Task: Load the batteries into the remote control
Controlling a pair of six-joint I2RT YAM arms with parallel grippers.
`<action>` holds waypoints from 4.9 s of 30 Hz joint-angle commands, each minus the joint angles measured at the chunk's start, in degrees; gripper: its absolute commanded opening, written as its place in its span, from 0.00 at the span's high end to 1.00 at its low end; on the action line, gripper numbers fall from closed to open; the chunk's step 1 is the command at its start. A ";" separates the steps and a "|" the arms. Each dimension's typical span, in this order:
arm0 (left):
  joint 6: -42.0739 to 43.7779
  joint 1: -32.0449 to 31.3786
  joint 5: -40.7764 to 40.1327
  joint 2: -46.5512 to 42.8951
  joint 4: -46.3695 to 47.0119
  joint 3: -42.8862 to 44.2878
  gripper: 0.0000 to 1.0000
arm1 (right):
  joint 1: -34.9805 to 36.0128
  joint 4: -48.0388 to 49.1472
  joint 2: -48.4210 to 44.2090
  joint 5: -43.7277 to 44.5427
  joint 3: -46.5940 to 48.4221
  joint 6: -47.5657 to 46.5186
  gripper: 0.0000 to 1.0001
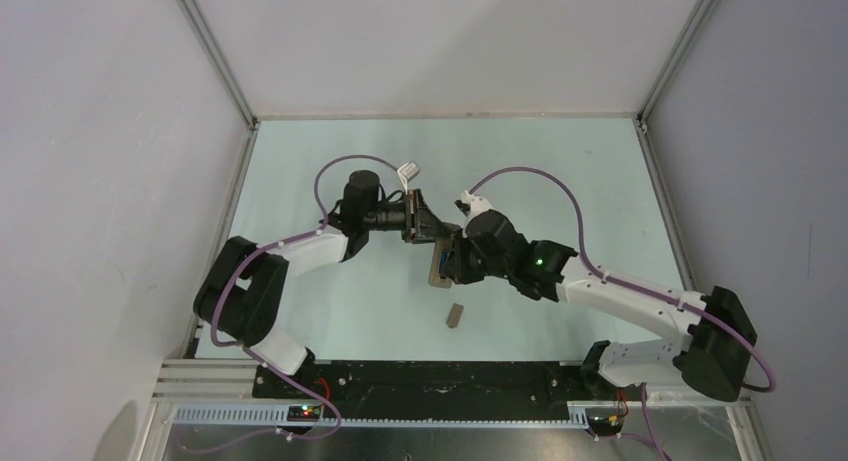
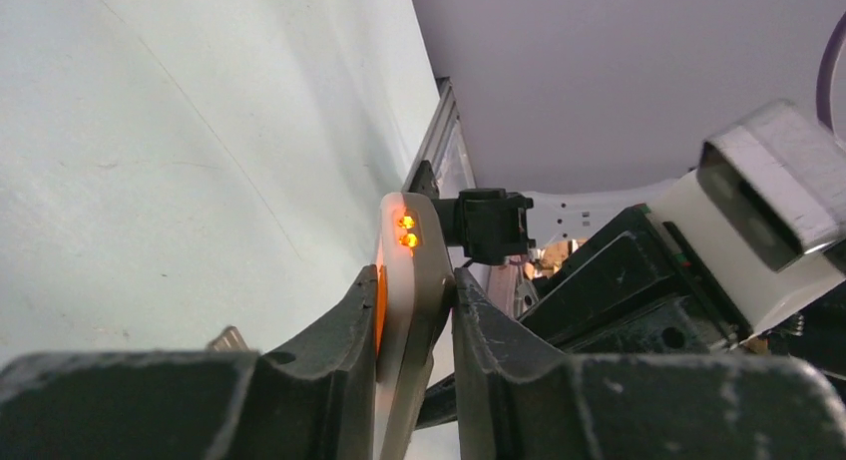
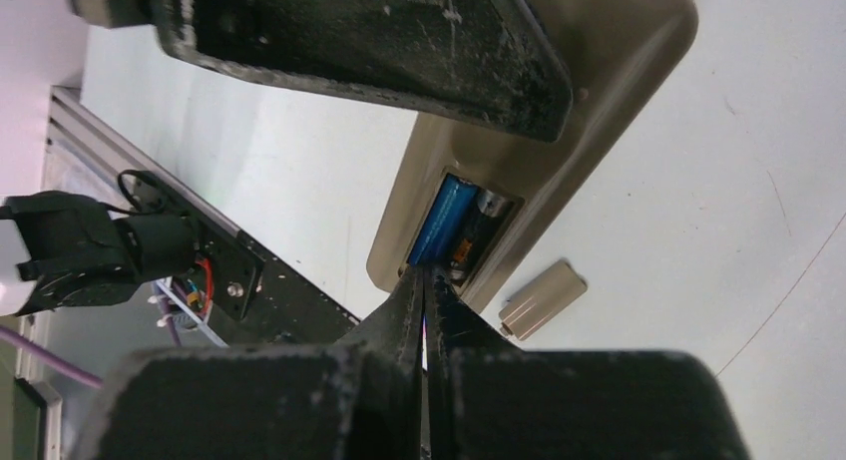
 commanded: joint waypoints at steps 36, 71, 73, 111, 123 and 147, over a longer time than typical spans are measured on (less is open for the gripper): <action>12.68 -2.43 -12.76 -38.22 -15.12 -9.84 1.00 | 0.51 -13.55 8.17 2.98 -3.12 24.08 0.45; 12.20 15.00 -20.33 -43.68 -32.52 -11.57 1.00 | 3.50 -20.46 31.53 0.12 11.86 20.61 0.51; 12.27 15.50 -19.55 -44.04 -32.57 -12.13 1.00 | 4.24 -21.46 32.37 1.67 12.30 20.09 0.56; 11.43 16.69 -15.69 -42.22 -32.64 -14.20 1.00 | 7.11 -24.12 28.55 8.16 8.28 5.62 0.45; 12.24 16.70 -14.70 -39.39 -32.58 -14.25 1.00 | 6.94 -21.60 27.71 7.18 5.07 5.50 0.69; 12.74 15.97 -12.69 -43.29 -26.84 -12.94 1.00 | 18.96 0.94 -2.32 16.65 3.68 -6.22 0.80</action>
